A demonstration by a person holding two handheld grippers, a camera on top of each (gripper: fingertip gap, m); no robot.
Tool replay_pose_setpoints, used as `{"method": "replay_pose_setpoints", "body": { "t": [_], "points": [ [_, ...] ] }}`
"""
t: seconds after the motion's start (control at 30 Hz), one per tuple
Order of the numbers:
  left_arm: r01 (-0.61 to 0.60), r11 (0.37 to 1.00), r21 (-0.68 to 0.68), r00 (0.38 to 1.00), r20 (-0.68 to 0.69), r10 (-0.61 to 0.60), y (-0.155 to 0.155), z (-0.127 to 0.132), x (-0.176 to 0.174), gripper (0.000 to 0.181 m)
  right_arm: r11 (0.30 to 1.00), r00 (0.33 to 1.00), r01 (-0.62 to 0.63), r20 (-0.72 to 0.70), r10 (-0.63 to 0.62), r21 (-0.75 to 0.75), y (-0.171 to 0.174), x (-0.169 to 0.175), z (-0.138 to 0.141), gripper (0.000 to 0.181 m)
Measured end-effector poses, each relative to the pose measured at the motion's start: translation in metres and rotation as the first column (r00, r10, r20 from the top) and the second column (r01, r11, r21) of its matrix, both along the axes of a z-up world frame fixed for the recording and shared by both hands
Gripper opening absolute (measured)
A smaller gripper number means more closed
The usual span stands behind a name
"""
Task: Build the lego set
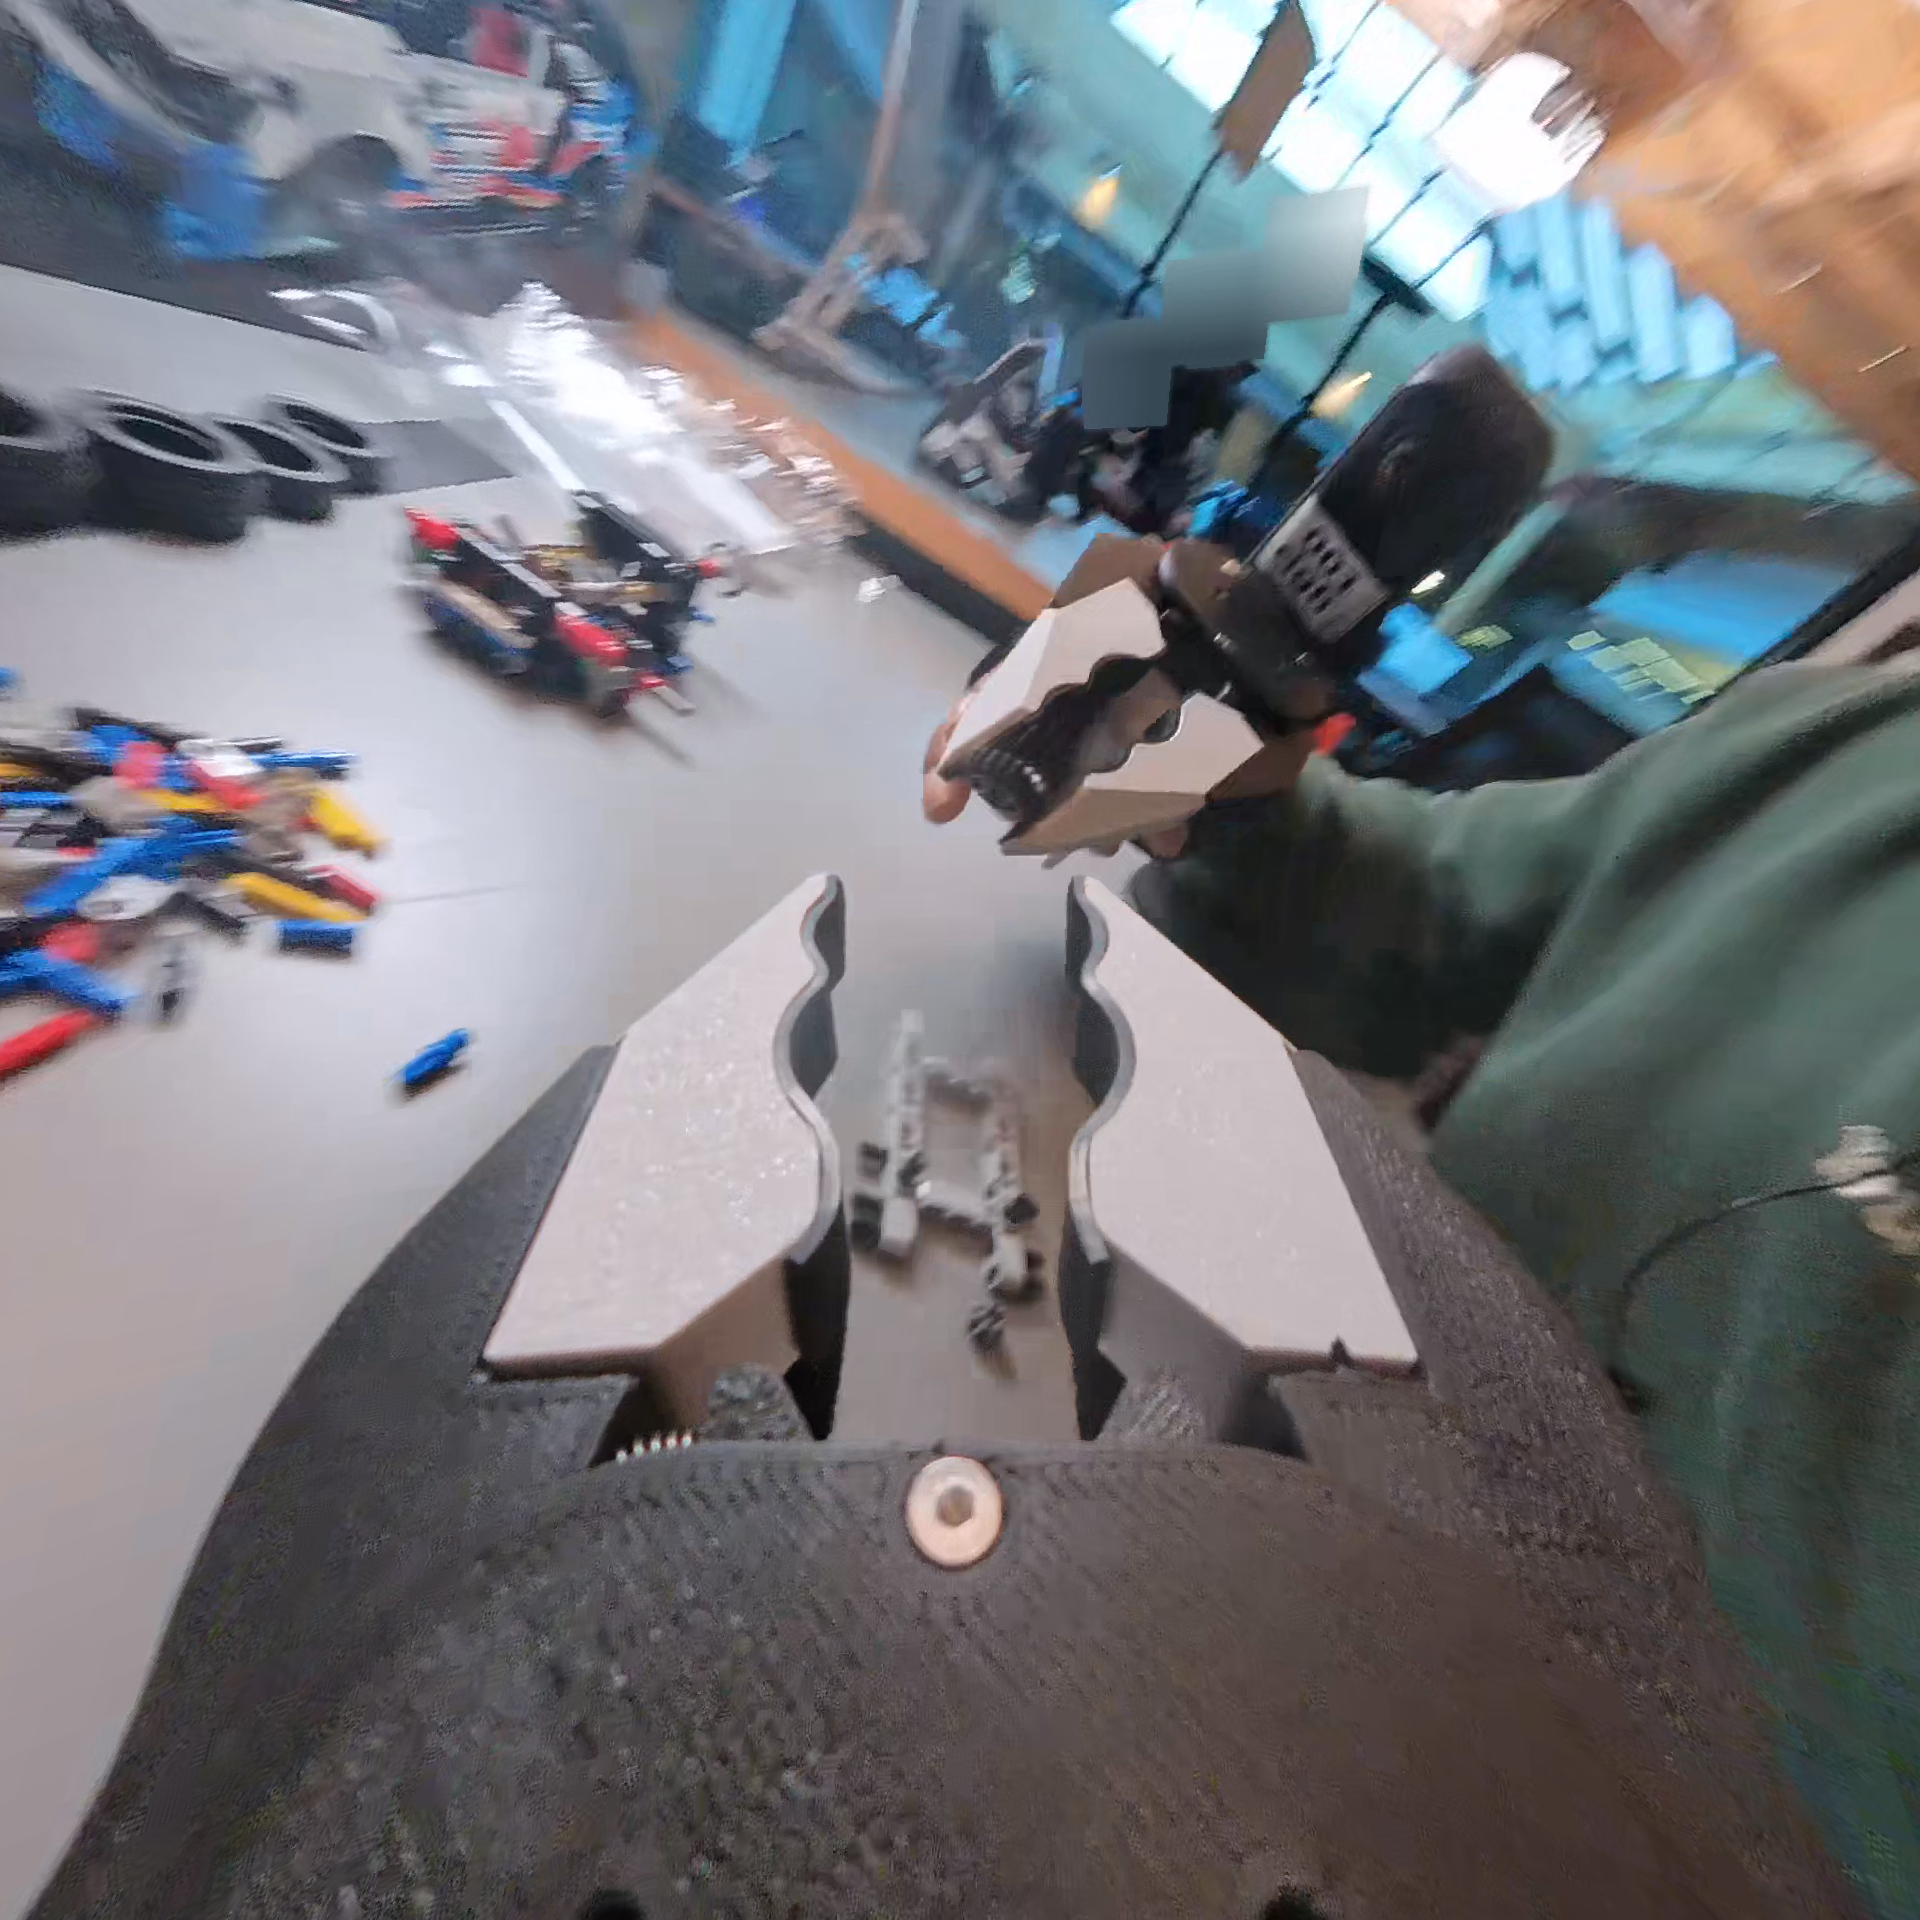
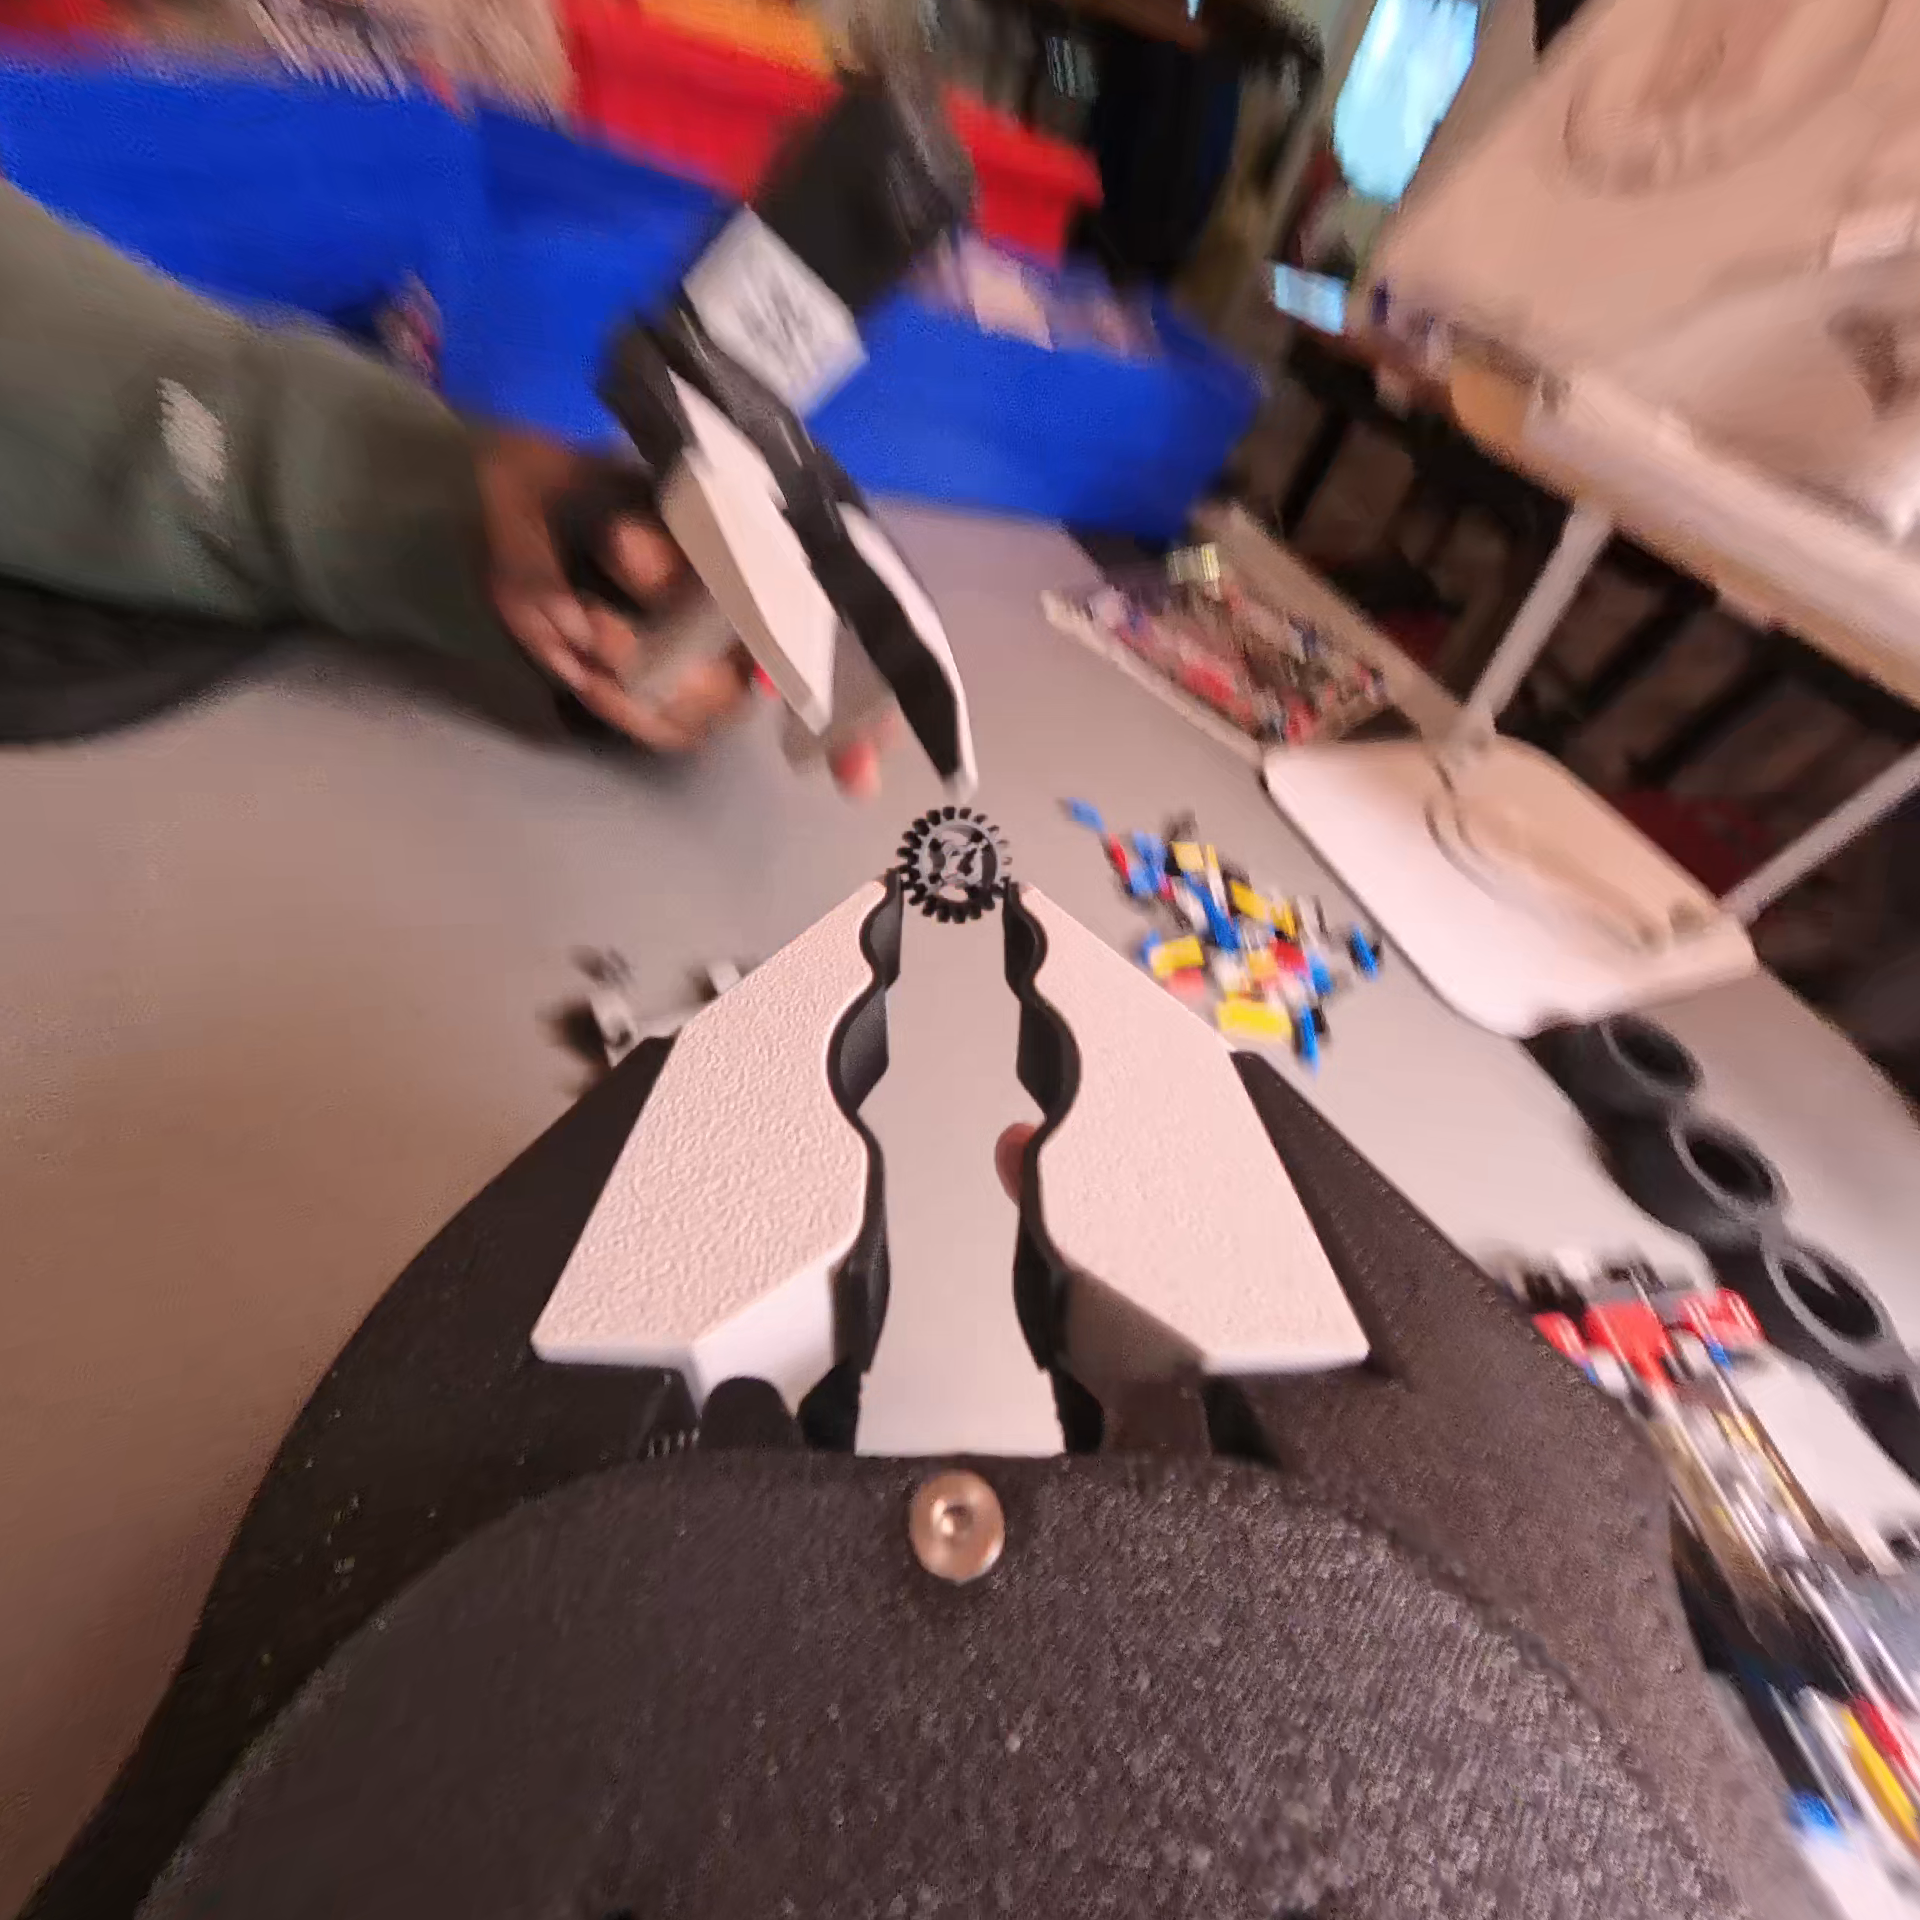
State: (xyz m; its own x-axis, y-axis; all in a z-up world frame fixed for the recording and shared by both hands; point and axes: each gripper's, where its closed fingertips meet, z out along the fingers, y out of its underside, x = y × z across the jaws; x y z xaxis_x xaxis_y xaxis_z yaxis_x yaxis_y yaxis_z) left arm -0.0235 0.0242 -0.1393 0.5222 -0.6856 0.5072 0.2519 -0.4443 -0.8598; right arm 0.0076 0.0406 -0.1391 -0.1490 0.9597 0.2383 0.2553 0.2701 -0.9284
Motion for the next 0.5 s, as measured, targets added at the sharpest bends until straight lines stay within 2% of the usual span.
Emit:
{"method": "replay_pose_setpoints", "body": {
  "t": [0.1,0.2,0.37,0.5],
  "points": [
    [-0.121,0.991,0.050,0.972,-0.197,0.128,0.000,-0.006,-0.017,0.043,0.991,0.943,0.113,0.308,-0.128,0.065,0.035,0.015,-0.056,0.018],
    [-0.209,0.972,0.104,0.920,-0.316,0.232,-0.004,-0.009,-0.027,0.043,0.987,0.867,0.144,0.472,-0.161,0.073,0.046,0.031,-0.088,0.018],
    [-0.360,0.906,0.222,0.794,-0.437,0.423,-0.015,-0.009,-0.043,0.049,0.983,0.840,0.172,0.513,-0.179,0.061,0.050,0.035,-0.093,0.018],
    [-0.390,0.883,0.262,0.748,-0.469,0.469,-0.025,-0.011,-0.047,0.048,0.980,0.819,0.185,0.539,-0.195,0.074,0.053,0.039,-0.095,0.018]
  ]
}}
